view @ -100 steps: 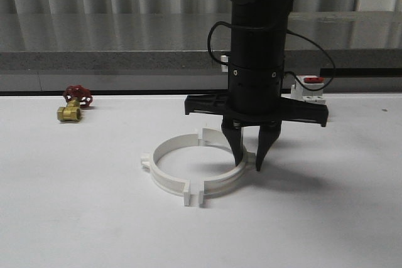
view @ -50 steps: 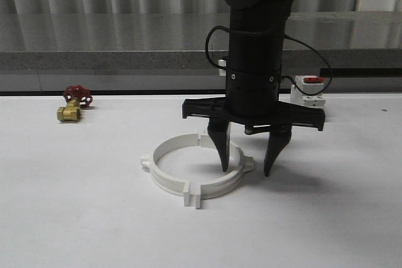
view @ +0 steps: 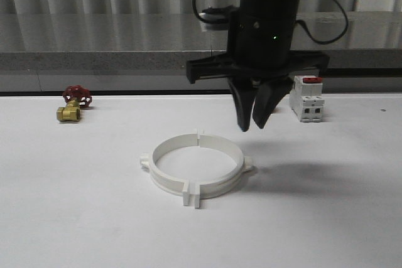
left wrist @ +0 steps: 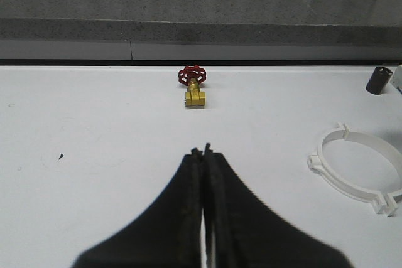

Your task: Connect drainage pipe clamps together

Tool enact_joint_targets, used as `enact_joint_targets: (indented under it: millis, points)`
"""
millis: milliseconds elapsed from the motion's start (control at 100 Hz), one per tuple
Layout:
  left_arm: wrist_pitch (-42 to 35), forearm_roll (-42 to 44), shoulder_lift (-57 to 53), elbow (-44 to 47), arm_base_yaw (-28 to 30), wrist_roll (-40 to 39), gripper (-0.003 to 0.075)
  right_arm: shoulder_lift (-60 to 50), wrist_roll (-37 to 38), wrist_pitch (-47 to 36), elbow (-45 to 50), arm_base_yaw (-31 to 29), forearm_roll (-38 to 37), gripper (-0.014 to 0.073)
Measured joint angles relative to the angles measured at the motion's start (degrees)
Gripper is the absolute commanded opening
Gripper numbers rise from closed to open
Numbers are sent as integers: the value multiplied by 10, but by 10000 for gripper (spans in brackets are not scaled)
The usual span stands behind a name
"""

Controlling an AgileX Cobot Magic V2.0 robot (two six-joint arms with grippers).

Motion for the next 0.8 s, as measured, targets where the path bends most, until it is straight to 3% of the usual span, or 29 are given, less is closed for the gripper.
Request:
enact_joint_targets:
  millis: [90,370,800]
  points:
    - [0,0,0,0,0,0,-20,-23,-33,4,0,-16,0,-74]
    - [0,0,0,0,0,0,-20,-113,-106,0,51,-102,0,-68]
    - [0,0,0,0,0,0,-20,-285,-113,-45,218,-282,-1,-67]
